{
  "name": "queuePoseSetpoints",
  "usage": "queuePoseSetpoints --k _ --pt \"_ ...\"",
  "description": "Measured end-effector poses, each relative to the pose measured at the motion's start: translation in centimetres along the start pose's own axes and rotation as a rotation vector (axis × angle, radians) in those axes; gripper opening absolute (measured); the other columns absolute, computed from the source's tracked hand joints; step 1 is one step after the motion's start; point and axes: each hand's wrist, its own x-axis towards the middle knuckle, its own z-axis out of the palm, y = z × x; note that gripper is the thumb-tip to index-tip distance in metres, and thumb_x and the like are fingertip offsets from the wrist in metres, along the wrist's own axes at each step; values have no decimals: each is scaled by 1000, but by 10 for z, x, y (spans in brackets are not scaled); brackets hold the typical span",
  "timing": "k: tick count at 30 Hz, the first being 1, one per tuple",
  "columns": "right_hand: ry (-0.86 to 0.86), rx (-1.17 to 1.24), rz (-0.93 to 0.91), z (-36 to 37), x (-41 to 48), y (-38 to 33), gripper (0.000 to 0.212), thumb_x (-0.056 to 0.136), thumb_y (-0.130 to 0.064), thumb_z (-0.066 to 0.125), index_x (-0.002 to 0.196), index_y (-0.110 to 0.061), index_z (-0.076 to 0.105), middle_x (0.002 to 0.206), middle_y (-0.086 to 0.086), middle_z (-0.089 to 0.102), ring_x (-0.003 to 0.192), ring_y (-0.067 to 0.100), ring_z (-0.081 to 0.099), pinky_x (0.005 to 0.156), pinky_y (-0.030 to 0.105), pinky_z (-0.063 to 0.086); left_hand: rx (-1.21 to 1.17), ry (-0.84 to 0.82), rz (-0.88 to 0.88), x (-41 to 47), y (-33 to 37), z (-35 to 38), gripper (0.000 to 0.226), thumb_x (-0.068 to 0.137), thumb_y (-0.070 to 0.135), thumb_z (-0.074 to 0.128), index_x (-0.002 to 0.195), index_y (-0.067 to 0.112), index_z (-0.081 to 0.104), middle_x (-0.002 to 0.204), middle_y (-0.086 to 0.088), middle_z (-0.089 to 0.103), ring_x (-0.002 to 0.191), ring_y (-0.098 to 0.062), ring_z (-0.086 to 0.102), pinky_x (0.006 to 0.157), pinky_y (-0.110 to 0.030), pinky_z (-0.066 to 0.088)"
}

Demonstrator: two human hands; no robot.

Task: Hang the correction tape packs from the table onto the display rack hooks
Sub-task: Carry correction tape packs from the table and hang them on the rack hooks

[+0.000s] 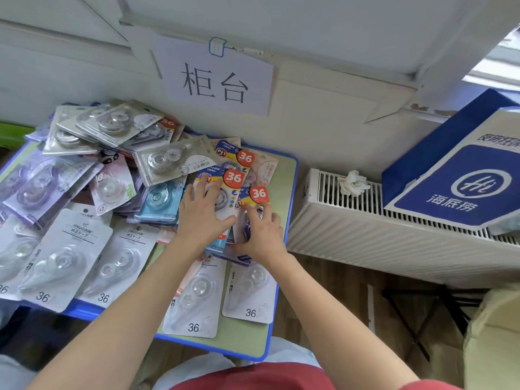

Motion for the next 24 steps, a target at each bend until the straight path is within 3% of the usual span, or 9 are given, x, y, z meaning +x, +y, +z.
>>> queuePoseSetpoints --k 3,7,14,24 --pt "13 48 51 -5 -2 1 95 71 -40 79 147 -26 23 154 7 7 136 38 17 102 50 37 3 -10 -5 -4 -2 0 82 82 42 67 150 27 24 160 -4 7 146 -33 6 117 -45 11" --pt "87 83 80 -10 -8 7 94 77 -44 72 151 -28 17 159 3 1 142 36 9 108 53 28 13 -11 -9 -8 -2 0 82 81 43 67 150 28 24 160 -3 8 146 -33 7 117 -46 13" --pt "217 129 122 -10 -24 23 90 81 -44 67 152 -25 16 159 8 8 141 36 17 111 45 22 9 -11 1 -17 3 1 81 80 49 63 149 28 26 160 -3 11 144 -35 9 115 -48 16" --pt "246 134 153 -13 -32 18 88 82 -47 65 152 -26 16 158 6 7 140 34 18 108 48 27 47 -57 17 -47 7 9 82 81 48 63 150 31 22 161 -1 6 145 -32 7 115 -46 14"
